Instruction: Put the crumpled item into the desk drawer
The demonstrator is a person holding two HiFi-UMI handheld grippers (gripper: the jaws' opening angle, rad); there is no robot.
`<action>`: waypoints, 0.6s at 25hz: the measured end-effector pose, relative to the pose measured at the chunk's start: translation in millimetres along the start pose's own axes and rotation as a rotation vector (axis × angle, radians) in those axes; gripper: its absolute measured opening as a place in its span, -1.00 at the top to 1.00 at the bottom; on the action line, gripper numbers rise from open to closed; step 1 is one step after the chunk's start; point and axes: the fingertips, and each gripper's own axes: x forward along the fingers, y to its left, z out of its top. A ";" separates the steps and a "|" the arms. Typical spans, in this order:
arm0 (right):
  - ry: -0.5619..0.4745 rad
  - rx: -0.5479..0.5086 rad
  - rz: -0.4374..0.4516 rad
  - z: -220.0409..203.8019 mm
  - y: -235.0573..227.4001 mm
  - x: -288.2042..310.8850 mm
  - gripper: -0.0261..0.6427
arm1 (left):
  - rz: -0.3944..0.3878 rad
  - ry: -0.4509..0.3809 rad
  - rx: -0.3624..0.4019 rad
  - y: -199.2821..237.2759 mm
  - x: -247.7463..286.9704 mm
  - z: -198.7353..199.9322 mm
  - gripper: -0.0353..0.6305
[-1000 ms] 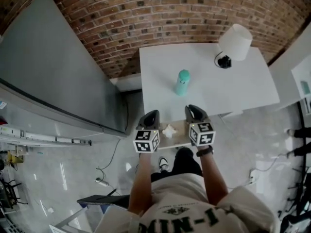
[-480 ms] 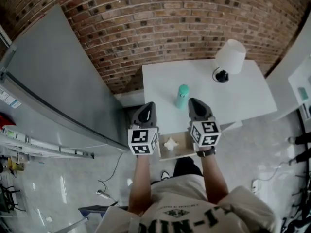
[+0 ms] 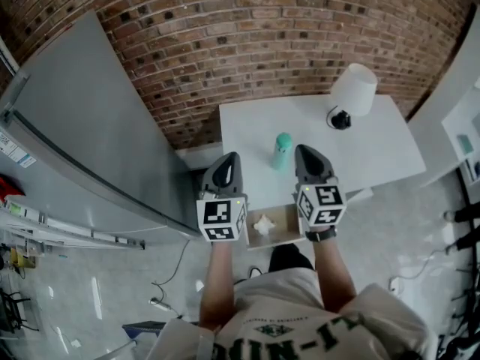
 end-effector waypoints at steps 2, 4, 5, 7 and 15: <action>-0.003 0.001 -0.002 2.9 1.1 0.9 0.92 | -0.005 -0.001 0.002 -0.3 0.0 2.1 0.91; -0.002 0.002 -0.002 4.5 1.6 1.4 0.92 | -0.010 -0.009 -0.005 -1.1 0.7 5.4 0.91; 0.000 0.002 -0.002 5.0 2.0 1.6 0.92 | -0.013 -0.015 -0.017 -1.3 0.9 7.2 0.91; 0.004 -0.001 -0.001 4.1 2.8 2.1 0.92 | -0.021 -0.026 -0.048 -0.7 1.0 9.3 0.91; 0.028 -0.006 0.014 -5.0 2.7 10.7 0.92 | -0.012 -0.011 -0.059 3.3 10.2 -3.2 0.91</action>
